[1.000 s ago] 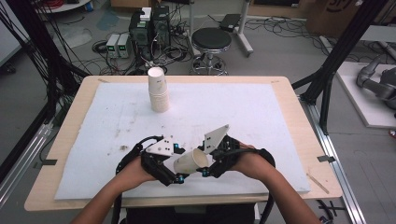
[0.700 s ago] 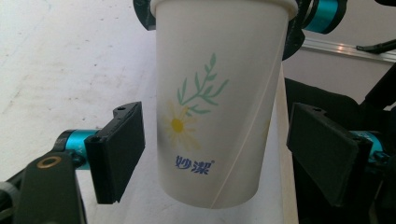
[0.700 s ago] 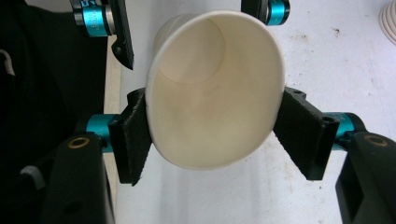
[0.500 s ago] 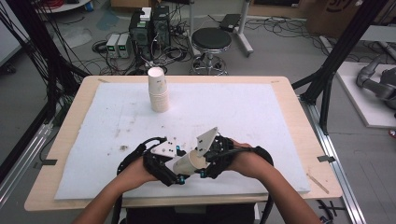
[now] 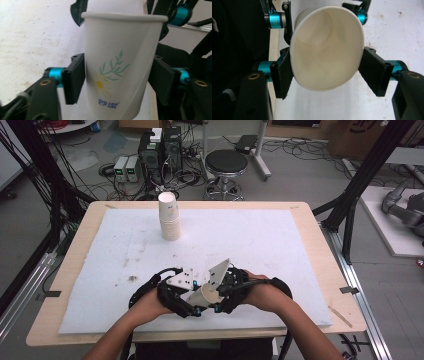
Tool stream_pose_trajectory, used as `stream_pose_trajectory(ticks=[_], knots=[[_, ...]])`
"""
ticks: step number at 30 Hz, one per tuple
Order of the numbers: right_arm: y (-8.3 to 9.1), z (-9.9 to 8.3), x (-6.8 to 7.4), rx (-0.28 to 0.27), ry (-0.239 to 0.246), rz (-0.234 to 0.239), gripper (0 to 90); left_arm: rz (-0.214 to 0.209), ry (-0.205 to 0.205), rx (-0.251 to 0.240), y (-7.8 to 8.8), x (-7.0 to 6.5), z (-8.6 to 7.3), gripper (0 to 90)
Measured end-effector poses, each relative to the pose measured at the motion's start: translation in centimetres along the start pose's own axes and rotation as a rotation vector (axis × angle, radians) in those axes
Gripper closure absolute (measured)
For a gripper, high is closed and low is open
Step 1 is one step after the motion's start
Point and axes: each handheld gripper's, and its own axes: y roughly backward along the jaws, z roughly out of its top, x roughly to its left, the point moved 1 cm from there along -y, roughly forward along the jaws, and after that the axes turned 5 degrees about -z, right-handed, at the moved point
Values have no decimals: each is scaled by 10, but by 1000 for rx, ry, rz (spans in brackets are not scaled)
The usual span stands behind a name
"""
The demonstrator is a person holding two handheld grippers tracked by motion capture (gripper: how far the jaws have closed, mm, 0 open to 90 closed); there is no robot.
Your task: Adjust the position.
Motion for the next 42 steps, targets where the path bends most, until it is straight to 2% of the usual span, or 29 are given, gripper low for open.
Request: stream_pose_trajectory(ticks=[4, 7, 12, 13, 15, 17, 21, 25, 30, 33, 35, 38, 42], knots=[[0, 0, 1, -5, 12, 5, 320, -15, -3, 7, -1, 0, 0, 356], [1, -1, -1, -34, 7, 17, 295, -17, 9, -14, -2, -1, 0, 347], [6, -6, -7, -149, -118, 37, 218, -20, 34, -65, -1, -1, -6, 343], [8, -8, -9, -190, -152, 42, 218, -21, 46, -83, 0, -1, -7, 343], [12, -12, -11, -247, -190, 46, 216, -5, 63, -112, 3, 0, -13, 341], [16, -17, -11, -288, -225, 32, 210, 10, 82, -136, 5, 0, -18, 335], [24, -31, -14, -388, -298, -19, 207, 27, 124, -186, 11, 2, -32, 327], [30, -51, -18, -468, -388, -67, 206, 51, 141, -220, 17, 2, -43, 328], [32, -70, -17, -486, -442, -129, 206, 96, 151, -289, 30, 3, -56, 332], [33, -86, -13, -508, -498, -196, 207, 135, 154, -325, 39, 4, -63, 339], [32, -99, -10, -512, -531, -251, 207, 178, 159, -349, 46, 5, -69, 339], [30, -119, -4, -485, -585, -352, 207, 253, 178, -392, 57, 6, -76, 330], [28, -140, 2, -481, -645, -412, 206, 372, 204, -466, 73, 8, -85, 319]])
